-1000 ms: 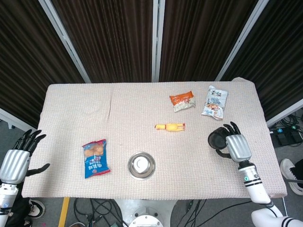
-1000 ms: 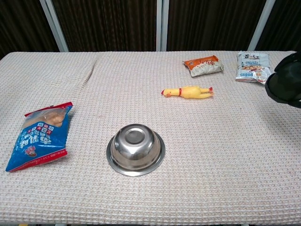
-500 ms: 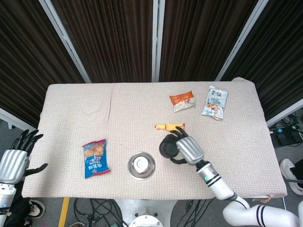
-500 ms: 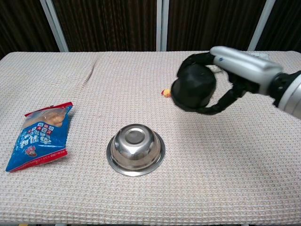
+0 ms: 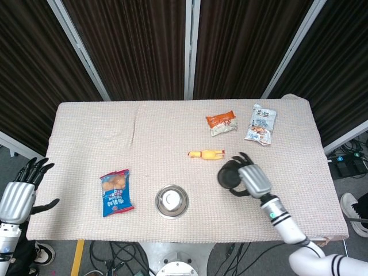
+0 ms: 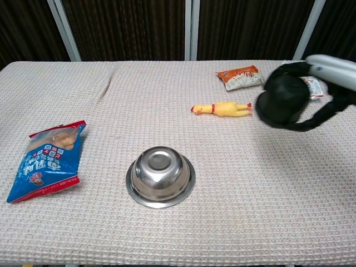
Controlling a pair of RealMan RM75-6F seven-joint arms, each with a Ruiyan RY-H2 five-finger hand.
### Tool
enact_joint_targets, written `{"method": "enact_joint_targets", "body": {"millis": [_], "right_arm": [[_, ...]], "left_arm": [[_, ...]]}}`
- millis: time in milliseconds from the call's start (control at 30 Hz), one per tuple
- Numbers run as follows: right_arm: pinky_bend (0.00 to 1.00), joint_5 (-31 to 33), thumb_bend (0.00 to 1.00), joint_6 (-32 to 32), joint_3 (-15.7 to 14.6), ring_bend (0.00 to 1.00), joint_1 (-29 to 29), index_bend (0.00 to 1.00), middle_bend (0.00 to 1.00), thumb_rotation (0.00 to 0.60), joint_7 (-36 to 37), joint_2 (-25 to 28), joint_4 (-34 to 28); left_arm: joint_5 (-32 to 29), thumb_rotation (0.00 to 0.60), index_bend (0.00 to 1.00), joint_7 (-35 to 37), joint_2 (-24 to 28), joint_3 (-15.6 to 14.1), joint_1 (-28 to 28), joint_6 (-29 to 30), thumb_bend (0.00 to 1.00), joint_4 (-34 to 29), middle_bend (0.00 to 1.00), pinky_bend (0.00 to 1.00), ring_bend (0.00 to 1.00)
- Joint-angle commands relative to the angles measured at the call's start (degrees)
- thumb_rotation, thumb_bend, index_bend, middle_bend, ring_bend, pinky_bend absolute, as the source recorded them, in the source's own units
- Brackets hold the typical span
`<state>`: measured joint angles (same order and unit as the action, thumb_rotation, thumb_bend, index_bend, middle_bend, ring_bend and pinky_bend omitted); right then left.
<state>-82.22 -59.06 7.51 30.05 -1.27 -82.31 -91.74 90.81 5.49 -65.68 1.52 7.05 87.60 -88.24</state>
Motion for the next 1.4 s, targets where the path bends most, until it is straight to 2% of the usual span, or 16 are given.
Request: {"method": "enact_joint_targets", "body": {"millis": [33, 133, 267, 333, 433, 567, 700, 867, 967, 1100, 1400], "right_arm": [[0.00, -0.15, 0.21, -0.34, 0.85, 0.13, 1.91, 0.40, 0.49, 0.600, -4.17, -3.29, -1.12], [0.00, 2.37, 0.21, -2.99, 0.58, 0.13, -1.04, 0.40, 0.49, 0.600, -3.38, 0.35, 0.56], [0.00, 6.36, 0.21, -5.73, 0.26, 0.13, -5.87, 0.40, 0.49, 0.600, 2.00, 6.79, 4.32], [0.00, 6.81, 0.21, -5.53, -0.24, 0.13, -6.82, 0.40, 0.49, 0.600, 4.06, 8.00, 5.34], [0.00, 4.92, 0.21, -3.74, -1.58, 0.13, -6.03, 0.40, 0.49, 0.600, 4.52, 7.05, 5.94], [0.00, 1.20, 0.21, 0.03, -1.98, 0.13, -1.55, 0.40, 0.49, 0.600, 1.85, 0.91, 4.47], [0.00, -0.90, 0.21, 0.80, -1.21, 0.13, 1.41, 0.40, 0.49, 0.600, -1.35, -3.70, 2.48], [0.00, 0.49, 0.21, -2.17, -0.95, 0.13, -0.32, 0.40, 0.49, 0.600, -2.70, -1.65, 1.91], [0.00, 4.02, 0.21, -3.49, -1.24, 0.13, -3.24, 0.40, 0.49, 0.600, -0.66, 2.10, 4.59], [0.00, 6.44, 0.21, -3.01, -2.09, 0.13, -5.48, 0.40, 0.49, 0.600, 3.14, 4.44, 8.36], [0.00, 4.44, 0.21, -0.22, -3.46, 0.13, -4.30, 0.40, 0.49, 0.600, 5.64, -0.32, 13.72]], "left_arm": [[-0.15, 0.600, 0.16, 0.36, 0.09, -0.02, 0.04, -0.27, 0.09, 0.12, 0.08, 0.16, 0.00], [-0.17, 0.600, 0.16, 0.99, -0.24, -0.26, 0.11, -0.73, 0.09, 0.75, 0.08, 0.16, 0.00], [0.14, 0.600, 0.16, 1.38, -0.74, -0.52, 0.25, -1.07, 0.09, 1.58, 0.08, 0.16, 0.00], [0.07, 0.600, 0.16, 1.55, -0.89, -0.41, 0.28, -1.00, 0.09, 1.66, 0.08, 0.16, 0.00], [0.32, 0.600, 0.16, 1.34, -1.08, -0.43, 0.30, -0.83, 0.09, 1.62, 0.08, 0.16, 0.00], [0.24, 0.600, 0.16, 0.90, -0.96, -0.57, 0.05, -0.66, 0.09, 1.38, 0.08, 0.16, 0.00], [-0.17, 0.600, 0.16, 0.81, -0.40, -0.38, -0.18, -0.37, 0.09, 1.22, 0.08, 0.16, 0.00], [-0.19, 0.600, 0.16, 1.36, -0.52, -0.43, -0.16, -0.55, 0.09, 1.51, 0.08, 0.16, 0.00], [0.13, 0.600, 0.16, 1.51, -0.98, -0.65, -0.02, -0.83, 0.09, 1.85, 0.08, 0.16, 0.00], [0.20, 0.600, 0.16, 1.51, -1.08, -0.48, 0.08, -0.69, 0.09, 1.84, 0.08, 0.16, 0.00], [0.38, 0.600, 0.16, 1.01, -0.98, -0.71, -0.14, -0.48, 0.09, 1.53, 0.08, 0.16, 0.00]]}}
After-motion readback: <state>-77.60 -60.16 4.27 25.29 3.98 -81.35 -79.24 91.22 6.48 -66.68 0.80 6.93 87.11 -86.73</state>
